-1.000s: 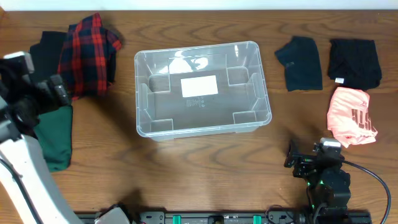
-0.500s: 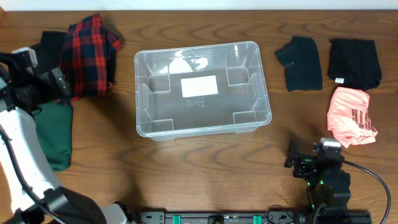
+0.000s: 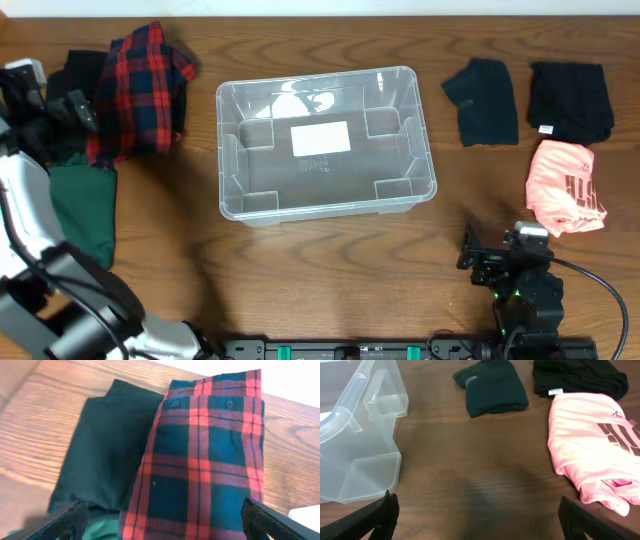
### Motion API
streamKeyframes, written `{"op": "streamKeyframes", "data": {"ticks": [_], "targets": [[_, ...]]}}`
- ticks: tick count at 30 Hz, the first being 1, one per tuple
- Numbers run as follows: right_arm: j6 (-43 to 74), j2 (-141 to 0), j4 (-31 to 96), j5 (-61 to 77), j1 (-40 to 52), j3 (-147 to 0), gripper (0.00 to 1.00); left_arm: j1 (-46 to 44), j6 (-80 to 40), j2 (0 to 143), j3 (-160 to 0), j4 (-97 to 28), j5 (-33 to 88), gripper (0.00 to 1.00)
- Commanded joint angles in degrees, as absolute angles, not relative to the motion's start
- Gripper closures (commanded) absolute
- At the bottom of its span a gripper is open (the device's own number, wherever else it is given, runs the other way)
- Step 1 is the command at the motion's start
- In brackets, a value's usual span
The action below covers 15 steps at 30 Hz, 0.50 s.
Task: Pack container
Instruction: 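Reach the left gripper to the plaid shirt and grasp it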
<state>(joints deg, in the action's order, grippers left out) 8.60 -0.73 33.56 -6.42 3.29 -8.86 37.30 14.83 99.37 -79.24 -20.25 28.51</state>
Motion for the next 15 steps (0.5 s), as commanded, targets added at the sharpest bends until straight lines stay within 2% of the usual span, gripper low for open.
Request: {"op": "streamKeyframes", "data": {"ticks": [1, 15], "targets": [[9.4, -0.7, 33.6, -6.6, 3.7, -8.7, 0.01, 38.5, 14.3, 104.0, -82.3, -19.6, 35.6, 0.02], [9.4, -0.7, 33.6, -6.6, 3.7, -8.7, 0.01, 38.6, 14.8, 124.3, -99.9, -23.3, 42.1, 0.02]]}}
